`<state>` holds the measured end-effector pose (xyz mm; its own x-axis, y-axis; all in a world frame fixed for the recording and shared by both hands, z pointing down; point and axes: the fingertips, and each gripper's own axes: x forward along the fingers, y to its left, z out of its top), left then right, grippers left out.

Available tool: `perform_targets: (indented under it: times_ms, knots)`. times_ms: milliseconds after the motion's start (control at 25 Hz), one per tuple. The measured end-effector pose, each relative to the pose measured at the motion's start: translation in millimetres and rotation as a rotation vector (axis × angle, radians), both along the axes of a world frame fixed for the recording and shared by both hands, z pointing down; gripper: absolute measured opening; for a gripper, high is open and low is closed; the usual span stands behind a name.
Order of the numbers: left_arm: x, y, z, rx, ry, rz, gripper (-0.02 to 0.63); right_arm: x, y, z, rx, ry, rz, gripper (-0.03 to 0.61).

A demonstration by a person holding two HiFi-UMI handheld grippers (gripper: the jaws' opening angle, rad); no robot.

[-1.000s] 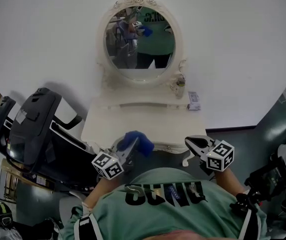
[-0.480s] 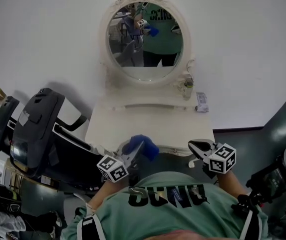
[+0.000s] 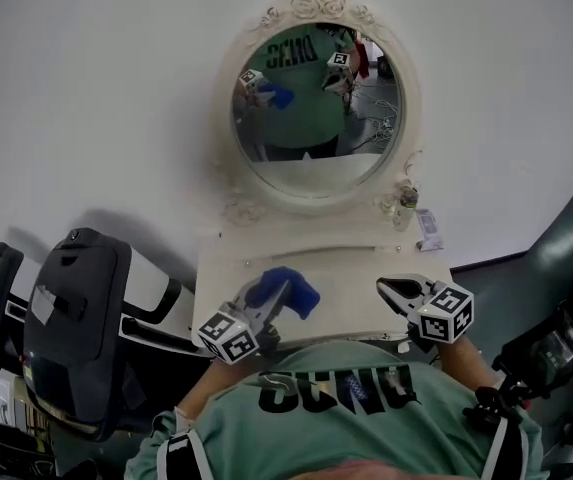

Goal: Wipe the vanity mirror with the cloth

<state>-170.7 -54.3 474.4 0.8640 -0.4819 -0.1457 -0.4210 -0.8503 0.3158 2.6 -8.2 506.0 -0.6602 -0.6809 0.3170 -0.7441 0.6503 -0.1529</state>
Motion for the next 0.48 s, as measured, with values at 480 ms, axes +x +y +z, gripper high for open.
perform_targets:
  times_ms: [480]
  knots:
    - [-4.4, -125.7, -7.4, -0.014, 0.012, 0.035, 0.057, -2.6, -107.3, -3.2, -0.067, 0.056, 0.044, 0.011]
